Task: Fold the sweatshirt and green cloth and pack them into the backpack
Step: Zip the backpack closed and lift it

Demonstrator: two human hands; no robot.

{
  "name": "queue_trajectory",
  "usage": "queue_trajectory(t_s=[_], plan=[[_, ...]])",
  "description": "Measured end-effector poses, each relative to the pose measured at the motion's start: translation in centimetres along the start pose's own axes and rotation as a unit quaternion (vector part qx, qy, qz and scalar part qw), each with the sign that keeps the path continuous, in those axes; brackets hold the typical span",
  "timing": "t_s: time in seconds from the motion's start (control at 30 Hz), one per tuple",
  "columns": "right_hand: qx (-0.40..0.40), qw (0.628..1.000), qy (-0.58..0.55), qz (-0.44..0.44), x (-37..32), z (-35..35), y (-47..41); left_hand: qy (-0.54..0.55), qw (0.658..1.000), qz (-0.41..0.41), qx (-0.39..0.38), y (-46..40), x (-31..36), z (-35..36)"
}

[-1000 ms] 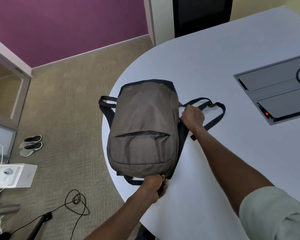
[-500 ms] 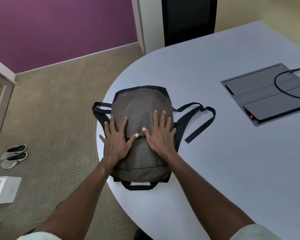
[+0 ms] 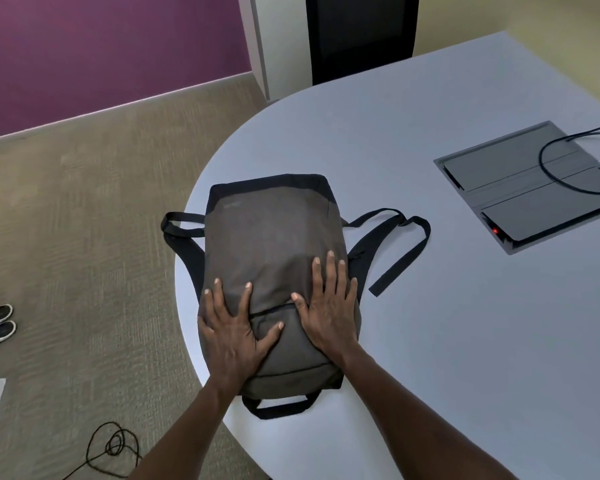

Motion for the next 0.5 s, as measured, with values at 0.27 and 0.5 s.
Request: queue_trajectory(t_s=[0.27,0.5], plan=[[-0.024,1.000,0.007,-0.016,0.2,0.4,-2.7,0.016,1.000,-0.022,0.001,-1.6,0.5,0.5],[-0.013,1.000,0.014,0.010,-1.1,-1.2,-1.5,0.046,0.998,-0.028,-0.016,-1.4,0.4,0.0]])
Point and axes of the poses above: each hand's wrist, its own y-axis away from the middle knuckle, its own z-axis out of the palm, x = y × z, the point moved 2 cm from there along -y, towards the middle knuckle, and after that the axes turned 2 degrees about z, right-handed, at the moved point
